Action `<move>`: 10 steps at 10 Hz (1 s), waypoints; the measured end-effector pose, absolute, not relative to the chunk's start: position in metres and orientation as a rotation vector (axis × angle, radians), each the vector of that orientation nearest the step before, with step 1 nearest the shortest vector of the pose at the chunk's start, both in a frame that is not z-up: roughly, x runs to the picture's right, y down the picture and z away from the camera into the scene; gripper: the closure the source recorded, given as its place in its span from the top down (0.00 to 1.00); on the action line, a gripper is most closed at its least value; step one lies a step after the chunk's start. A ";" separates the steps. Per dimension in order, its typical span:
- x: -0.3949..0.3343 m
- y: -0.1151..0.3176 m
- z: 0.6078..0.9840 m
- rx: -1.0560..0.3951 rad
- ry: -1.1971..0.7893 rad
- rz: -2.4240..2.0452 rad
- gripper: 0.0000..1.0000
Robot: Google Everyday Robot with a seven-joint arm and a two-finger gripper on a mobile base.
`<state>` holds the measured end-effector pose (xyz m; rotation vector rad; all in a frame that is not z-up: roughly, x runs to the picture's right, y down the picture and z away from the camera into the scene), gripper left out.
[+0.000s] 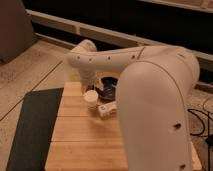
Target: Move the arm in a circular motion
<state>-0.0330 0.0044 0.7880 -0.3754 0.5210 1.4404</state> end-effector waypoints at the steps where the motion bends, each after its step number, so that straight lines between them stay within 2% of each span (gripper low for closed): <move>1: -0.004 0.001 0.792 -0.331 0.588 1.479 0.65; 4: 0.056 -0.033 0.800 -0.203 0.736 1.493 0.65; 6: 0.070 -0.062 0.802 -0.151 0.768 1.477 0.65; 8: 0.054 -0.095 0.809 -0.128 0.748 1.430 0.65; 10: 0.009 -0.117 0.819 -0.148 0.676 1.350 0.65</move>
